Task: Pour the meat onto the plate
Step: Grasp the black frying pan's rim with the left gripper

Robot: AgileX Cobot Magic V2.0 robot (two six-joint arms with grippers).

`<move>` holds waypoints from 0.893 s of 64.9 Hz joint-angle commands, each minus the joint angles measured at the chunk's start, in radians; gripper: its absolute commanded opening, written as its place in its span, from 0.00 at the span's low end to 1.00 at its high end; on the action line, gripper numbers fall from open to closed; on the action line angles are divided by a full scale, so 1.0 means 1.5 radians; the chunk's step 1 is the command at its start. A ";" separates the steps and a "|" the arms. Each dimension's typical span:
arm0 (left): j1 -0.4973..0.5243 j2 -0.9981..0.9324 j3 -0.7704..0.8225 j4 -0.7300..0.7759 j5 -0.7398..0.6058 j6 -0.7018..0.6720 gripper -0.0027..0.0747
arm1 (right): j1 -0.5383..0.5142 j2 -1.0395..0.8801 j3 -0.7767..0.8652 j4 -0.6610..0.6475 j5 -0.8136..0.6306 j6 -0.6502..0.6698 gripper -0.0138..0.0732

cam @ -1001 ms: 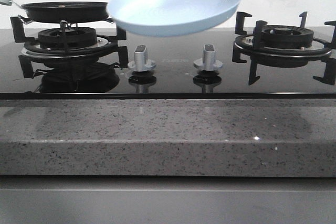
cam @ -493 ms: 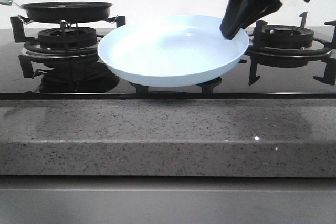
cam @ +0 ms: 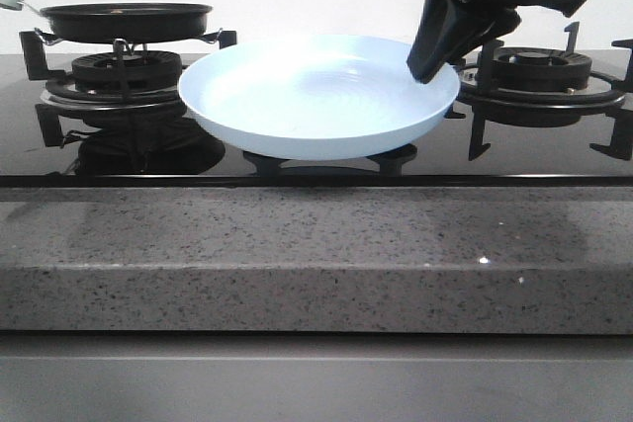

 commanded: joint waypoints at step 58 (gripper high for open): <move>0.236 0.404 -0.264 -0.307 0.083 0.230 0.77 | -0.001 -0.019 -0.016 0.003 -0.030 -0.008 0.02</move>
